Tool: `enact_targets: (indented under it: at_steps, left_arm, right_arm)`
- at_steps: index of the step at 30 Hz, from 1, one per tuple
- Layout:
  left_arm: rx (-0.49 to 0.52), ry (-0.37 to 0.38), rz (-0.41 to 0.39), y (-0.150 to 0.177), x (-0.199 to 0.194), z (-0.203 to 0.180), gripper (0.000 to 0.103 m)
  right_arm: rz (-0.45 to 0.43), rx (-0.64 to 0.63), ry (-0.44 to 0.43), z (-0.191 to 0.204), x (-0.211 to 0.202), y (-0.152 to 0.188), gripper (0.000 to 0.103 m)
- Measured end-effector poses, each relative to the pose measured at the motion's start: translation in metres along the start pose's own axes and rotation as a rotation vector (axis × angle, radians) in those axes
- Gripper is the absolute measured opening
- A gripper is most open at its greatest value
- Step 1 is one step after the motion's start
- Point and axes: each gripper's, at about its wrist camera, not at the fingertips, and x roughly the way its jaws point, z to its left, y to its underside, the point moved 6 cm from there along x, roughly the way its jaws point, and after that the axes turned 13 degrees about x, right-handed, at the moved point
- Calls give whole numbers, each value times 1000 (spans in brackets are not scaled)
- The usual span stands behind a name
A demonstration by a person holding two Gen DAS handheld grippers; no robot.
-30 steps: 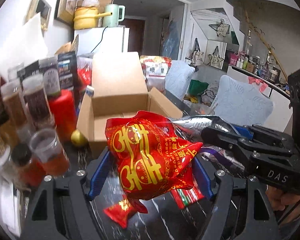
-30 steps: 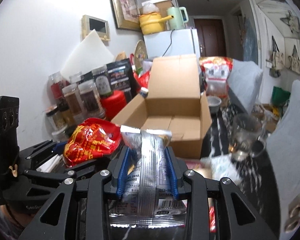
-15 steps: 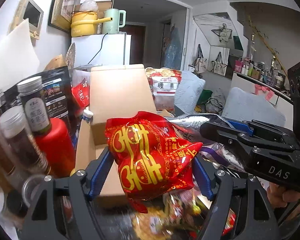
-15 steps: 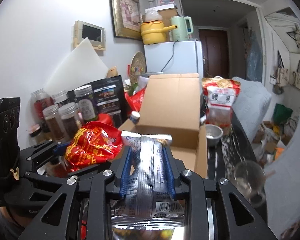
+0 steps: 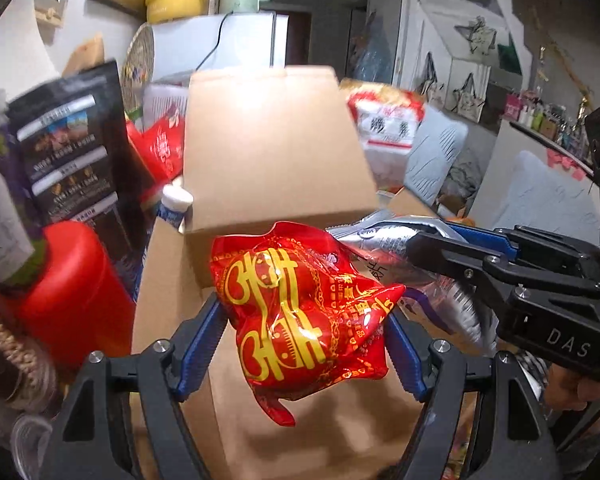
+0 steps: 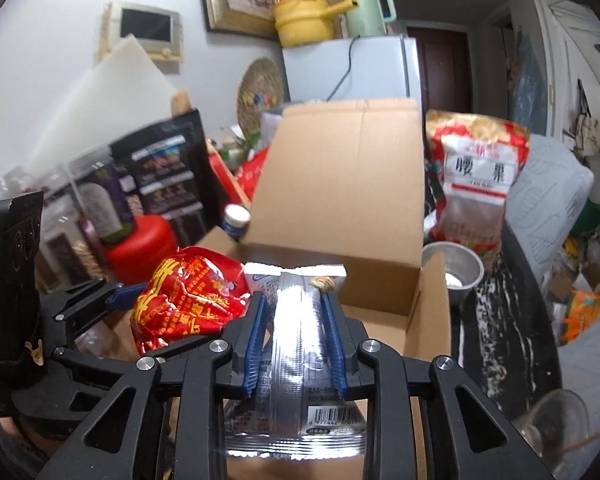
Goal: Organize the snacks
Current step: 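Carry both snack bags over the open cardboard box with both grippers, then open both grippers to drop the bags into the cardboard box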
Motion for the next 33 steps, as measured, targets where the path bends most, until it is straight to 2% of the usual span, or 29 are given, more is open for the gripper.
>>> enact_targets:
  at_steps: [6,11,14,17,21,23,25,28,33]
  left_arm:
    - [-7,-3,78,11,22,3,77]
    - [-24,-46,193,23,38,8,81]
    - [-36,-51,231,30,39,10,81]
    - [-33,-62,229,31,33,9,81]
    - [-20,-85,244,32,29,8,83]
    - [-33,-80,258,34,30,8,83]
    - [-48,-75,266,35,29,8,83]
    - [-41,-82,259,34,25,7,83]
    - [-34,-92,266,32,25,6,83]
  right_arm:
    - [77,15,-1,-8,26,11,23]
    - [105,34,30,-13,27,13,23]
    - [110,35,59,-15,22,14,29]
    - [110,37,59,-14,15,15,40]
    - [103,26,65,-9,4,16,44]
    - [95,25,66,-6,-1,16,51]
    - [90,24,68,-5,-7,16,51]
    - [80,15,85,-3,-15,15,58]
    - [73,7,95,0,-27,18,59]
